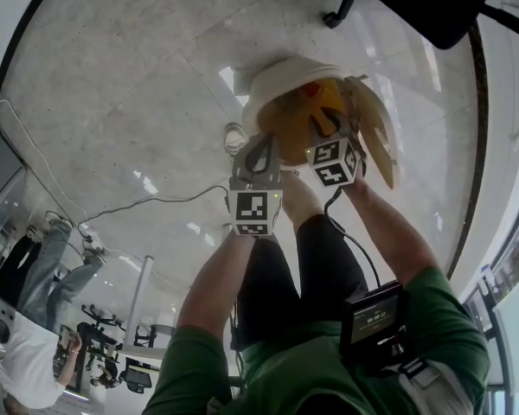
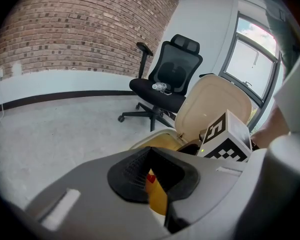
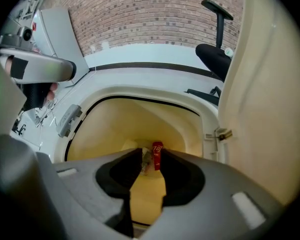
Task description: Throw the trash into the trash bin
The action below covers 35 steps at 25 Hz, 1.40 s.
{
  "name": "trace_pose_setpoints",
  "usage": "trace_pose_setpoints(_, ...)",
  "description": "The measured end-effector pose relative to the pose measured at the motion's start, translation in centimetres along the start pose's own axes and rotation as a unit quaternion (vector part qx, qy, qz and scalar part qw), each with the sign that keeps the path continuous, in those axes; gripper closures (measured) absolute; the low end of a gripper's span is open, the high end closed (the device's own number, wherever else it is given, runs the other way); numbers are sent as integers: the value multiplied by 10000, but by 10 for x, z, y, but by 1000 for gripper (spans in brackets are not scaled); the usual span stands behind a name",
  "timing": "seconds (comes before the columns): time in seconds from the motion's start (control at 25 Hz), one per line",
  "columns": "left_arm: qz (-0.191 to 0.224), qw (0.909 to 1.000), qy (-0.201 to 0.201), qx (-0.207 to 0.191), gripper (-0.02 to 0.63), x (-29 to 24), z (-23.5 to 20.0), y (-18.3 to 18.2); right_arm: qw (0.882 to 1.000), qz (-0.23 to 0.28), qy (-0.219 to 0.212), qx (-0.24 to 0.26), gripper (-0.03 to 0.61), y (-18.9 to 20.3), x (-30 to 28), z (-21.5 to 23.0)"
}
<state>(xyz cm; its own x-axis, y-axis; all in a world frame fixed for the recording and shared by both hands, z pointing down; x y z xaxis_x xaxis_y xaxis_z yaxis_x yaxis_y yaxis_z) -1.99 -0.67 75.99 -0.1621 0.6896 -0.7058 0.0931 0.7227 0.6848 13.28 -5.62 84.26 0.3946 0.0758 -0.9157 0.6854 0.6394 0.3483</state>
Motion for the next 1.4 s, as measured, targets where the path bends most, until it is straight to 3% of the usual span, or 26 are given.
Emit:
trace_pose_setpoints(0.32, 154, 9997, 25, -181, 606, 21, 1, -21, 9974, 683, -230, 83, 486, -24, 43, -17)
trace_pose_setpoints(0.6, 497, 9976, 90, -473, 606, 65, 0, -83, 9927, 1187, -101, 169, 567, -64, 121, -36)
trace_pose_setpoints(0.76, 729, 9953, 145, -626, 606, 97, 5, -117, 9883, 1517, -134, 115, 575, -82, 172, -48)
trace_pose_setpoints(0.96, 1019, 9921, 286, -674, 606, 144, 18, -159, 9780, 2083, -59, 91, 575, -103, 249, -65)
trace_pose_setpoints(1.4, 1810, 9769, 629, -946, 606, 227, 34, -249, 9428, 3317, 284, 169, 575, -152, 380, -98)
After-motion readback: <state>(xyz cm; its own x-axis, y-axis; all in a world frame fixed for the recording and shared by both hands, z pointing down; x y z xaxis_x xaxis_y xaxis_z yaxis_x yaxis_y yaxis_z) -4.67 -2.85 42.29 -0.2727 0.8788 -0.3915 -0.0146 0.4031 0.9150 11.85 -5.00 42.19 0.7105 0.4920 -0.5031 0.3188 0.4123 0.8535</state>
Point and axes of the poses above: the fingertips, and each gripper's own axes: x backward along the fingers, z to its right, y out of its underside, the point moved 7 cm from there along x, backward along the fingers, and after that the axes turned 11 degrees about -y, right-handed, at the moved point
